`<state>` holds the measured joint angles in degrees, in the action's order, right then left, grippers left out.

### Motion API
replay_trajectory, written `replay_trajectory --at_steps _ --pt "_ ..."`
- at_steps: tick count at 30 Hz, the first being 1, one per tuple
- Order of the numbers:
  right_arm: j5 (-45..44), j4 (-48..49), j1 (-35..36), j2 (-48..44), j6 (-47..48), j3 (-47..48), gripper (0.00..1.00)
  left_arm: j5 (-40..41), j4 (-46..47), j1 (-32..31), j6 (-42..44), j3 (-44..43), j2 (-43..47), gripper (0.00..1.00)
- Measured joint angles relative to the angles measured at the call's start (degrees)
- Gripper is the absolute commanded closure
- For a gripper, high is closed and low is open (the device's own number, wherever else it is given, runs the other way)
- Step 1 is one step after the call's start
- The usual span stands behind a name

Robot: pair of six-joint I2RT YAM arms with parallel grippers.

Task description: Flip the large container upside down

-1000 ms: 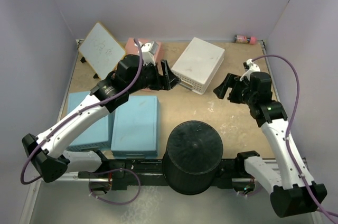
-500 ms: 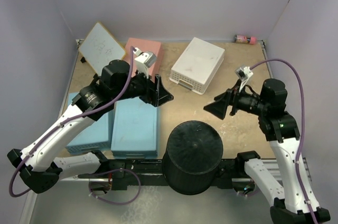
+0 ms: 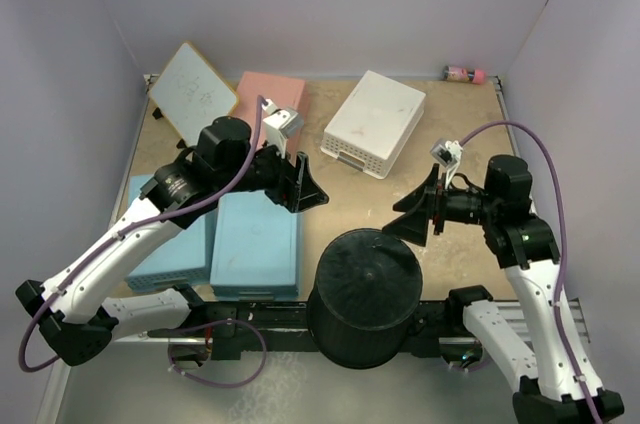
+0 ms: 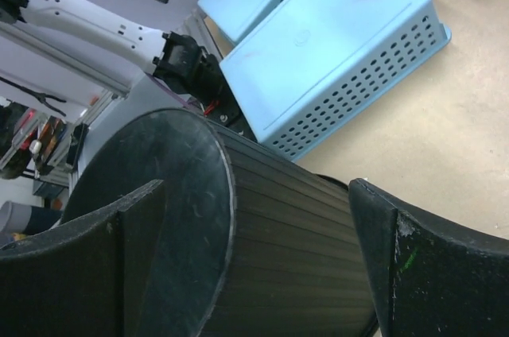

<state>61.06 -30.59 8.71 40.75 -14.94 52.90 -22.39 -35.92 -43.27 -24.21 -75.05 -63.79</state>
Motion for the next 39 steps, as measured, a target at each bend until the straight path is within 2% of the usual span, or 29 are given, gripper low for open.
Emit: replay_trajectory --at_steps 7,15,19,31,39 --pt "-3.96 -3.13 3.54 2.91 2.93 -2.10 0.05 -5.31 0.28 0.00 -0.02 3.65 -0.11 0.29" --pt "-6.60 -3.32 4.74 4.55 2.01 -2.67 0.10 -12.41 0.15 -0.33 -0.72 10.69 0.33 0.29" --pt "-8.52 -2.60 4.96 4.72 0.90 -2.32 0.11 -13.46 0.26 -0.39 -1.84 12.20 1.36 0.29" --pt "-24.04 0.31 5.05 1.18 0.24 -1.01 0.12 -14.25 2.40 -0.39 -2.67 12.20 2.43 0.29" --pt "-25.55 1.03 5.05 1.11 0.37 -1.01 0.12 -14.71 2.40 -0.39 -2.75 12.46 3.30 0.29"
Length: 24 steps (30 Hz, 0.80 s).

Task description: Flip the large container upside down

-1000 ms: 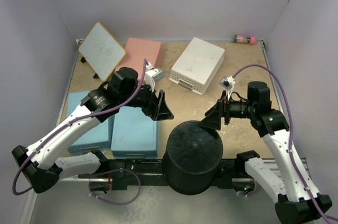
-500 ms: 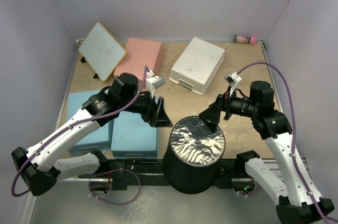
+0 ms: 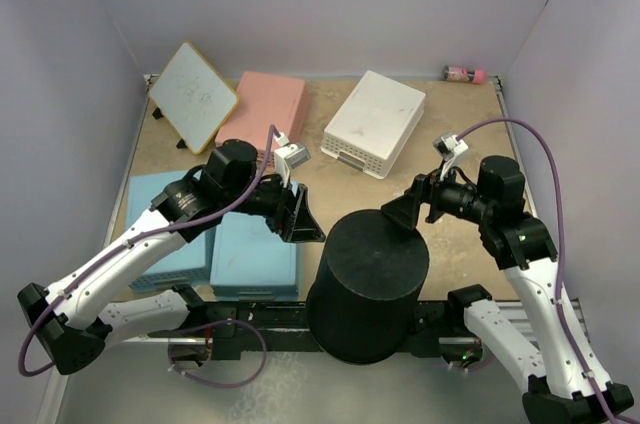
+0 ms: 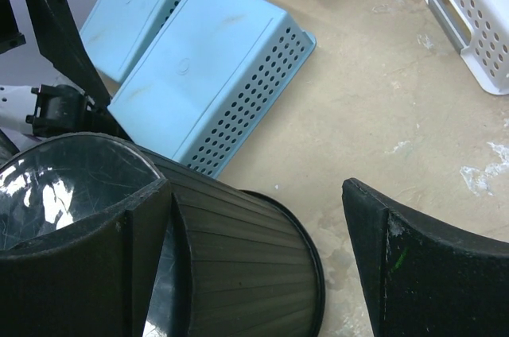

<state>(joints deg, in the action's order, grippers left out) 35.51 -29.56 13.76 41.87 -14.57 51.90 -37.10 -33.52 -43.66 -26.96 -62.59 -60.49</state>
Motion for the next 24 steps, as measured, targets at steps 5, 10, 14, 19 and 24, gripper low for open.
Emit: replay_trajectory --at_steps 5,10,14,19,24 --pt "-0.13 0.04 0.00 0.00 0.00 0.00 0.13 0.02 -0.07 0.00 -0.02 0.35 1.31 0.29" --pt "-2.51 0.33 0.00 0.00 -0.04 0.09 0.14 0.04 -0.52 0.00 0.02 0.35 2.01 0.29" --pt "-4.66 0.63 0.00 0.00 -0.04 0.17 0.14 0.04 -1.18 0.00 0.11 0.35 2.16 0.29" --pt "-6.82 0.96 0.00 0.00 -0.09 0.17 0.14 0.02 -1.99 0.00 0.13 0.35 2.29 0.29" --pt "-8.76 1.27 -0.02 0.11 -0.15 0.17 0.14 -0.44 -1.86 0.00 0.02 0.46 2.47 0.30"
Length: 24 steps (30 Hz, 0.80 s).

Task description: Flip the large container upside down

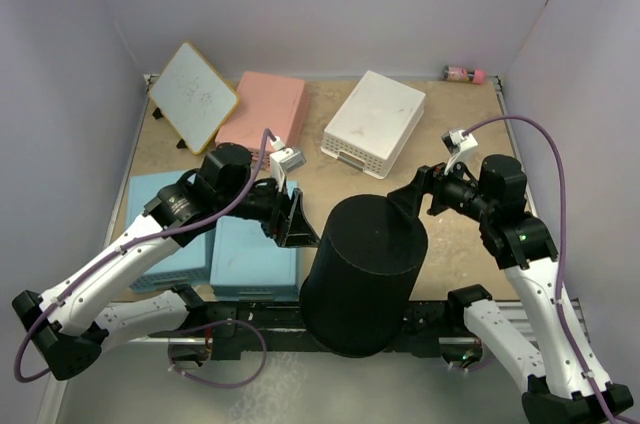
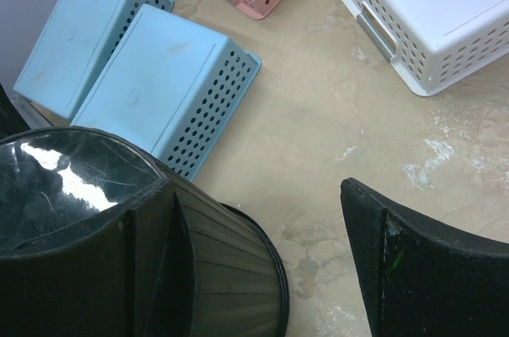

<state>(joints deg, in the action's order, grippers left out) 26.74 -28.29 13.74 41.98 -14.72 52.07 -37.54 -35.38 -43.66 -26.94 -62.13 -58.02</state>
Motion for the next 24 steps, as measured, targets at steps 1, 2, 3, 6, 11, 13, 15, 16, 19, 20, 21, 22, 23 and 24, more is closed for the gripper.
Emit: replay_trajectory --at_steps 1,2,3,6,11,13,15,16,19,20,21,22,23,24 --pt "-0.09 0.04 0.00 0.00 -0.02 0.00 0.14 -0.42 0.11 0.00 -0.07 0.26 0.11 0.30" --pt "-0.13 0.07 0.00 0.00 -0.02 0.00 0.14 -0.85 0.15 0.00 -0.11 0.72 0.31 0.30" --pt "-0.11 0.09 0.00 0.00 -0.02 0.00 0.14 -1.22 0.13 0.00 -0.28 1.25 0.48 0.30" --pt "-0.09 0.11 0.00 0.00 -0.02 0.00 0.14 -2.51 -0.85 0.00 -0.44 3.74 1.05 0.32" --pt "-0.04 0.15 0.00 0.04 -0.02 0.00 0.14 -4.04 -4.74 0.00 -0.33 6.84 2.54 0.31" --pt "-0.04 0.20 0.00 0.09 -0.02 0.00 0.14 -4.63 -5.20 0.00 -0.48 7.65 4.24 0.30" --pt "-0.04 0.31 0.00 0.22 -0.02 0.00 0.14 -5.55 -4.94 0.00 -0.94 8.68 6.51 0.29" --pt "-0.04 0.39 0.00 0.33 -0.02 0.00 0.14 -6.03 -4.83 0.00 -1.16 9.38 7.67 0.29" --pt "-0.04 0.59 0.00 0.46 -0.02 0.00 0.14 -7.23 -4.79 -0.09 -1.60 11.47 8.92 0.29" --pt "-0.02 0.57 0.00 0.46 -0.02 0.00 0.14 -7.43 -4.96 -0.26 -1.60 12.02 8.79 0.29" --pt "0.00 0.57 0.00 0.46 -0.02 0.00 0.14 -7.56 -5.05 -0.42 -1.57 12.41 8.46 0.29" --pt "0.00 0.57 0.00 0.46 -0.02 0.00 0.14 -7.69 -5.01 -0.57 -1.60 12.70 7.82 0.30" --pt "0.00 0.59 0.00 0.46 -0.02 0.00 0.14 -7.74 -4.63 -0.79 -1.66 13.05 6.93 0.30" --pt "0.00 0.57 0.00 0.46 -0.02 0.00 0.14 -7.82 -4.17 -0.94 -2.03 13.44 6.34 0.30"
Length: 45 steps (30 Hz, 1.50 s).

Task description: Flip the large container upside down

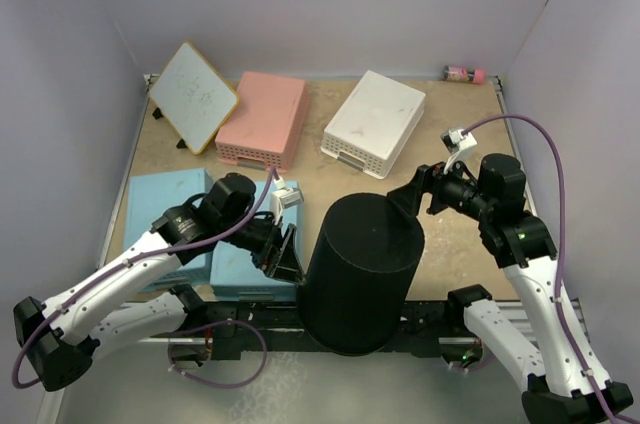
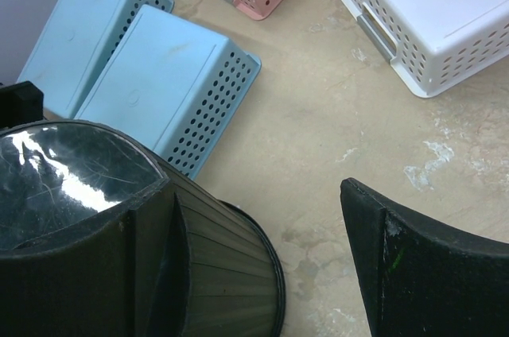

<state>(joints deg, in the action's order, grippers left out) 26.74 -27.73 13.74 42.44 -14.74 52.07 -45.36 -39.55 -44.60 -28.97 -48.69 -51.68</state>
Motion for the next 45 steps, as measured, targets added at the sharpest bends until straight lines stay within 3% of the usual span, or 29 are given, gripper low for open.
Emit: replay_trajectory --at_steps 12,25,34,45 --pt "1.92 -0.07 0.00 -0.07 0.13 0.00 0.14 -2.29 21.31 -6.12 -13.49 9.38 -0.66 0.28" --pt "3.45 -1.29 -0.04 -0.50 1.31 0.50 0.14 3.19 35.65 -6.82 -17.49 9.99 -9.01 0.30" --pt "4.37 -2.75 -0.04 -1.44 2.12 0.74 0.14 5.73 43.25 -6.80 -18.45 9.75 -14.47 0.30" --pt "4.24 -2.89 -0.26 -2.40 2.73 1.01 0.14 5.16 44.68 -6.78 -17.94 6.49 -18.64 0.30"
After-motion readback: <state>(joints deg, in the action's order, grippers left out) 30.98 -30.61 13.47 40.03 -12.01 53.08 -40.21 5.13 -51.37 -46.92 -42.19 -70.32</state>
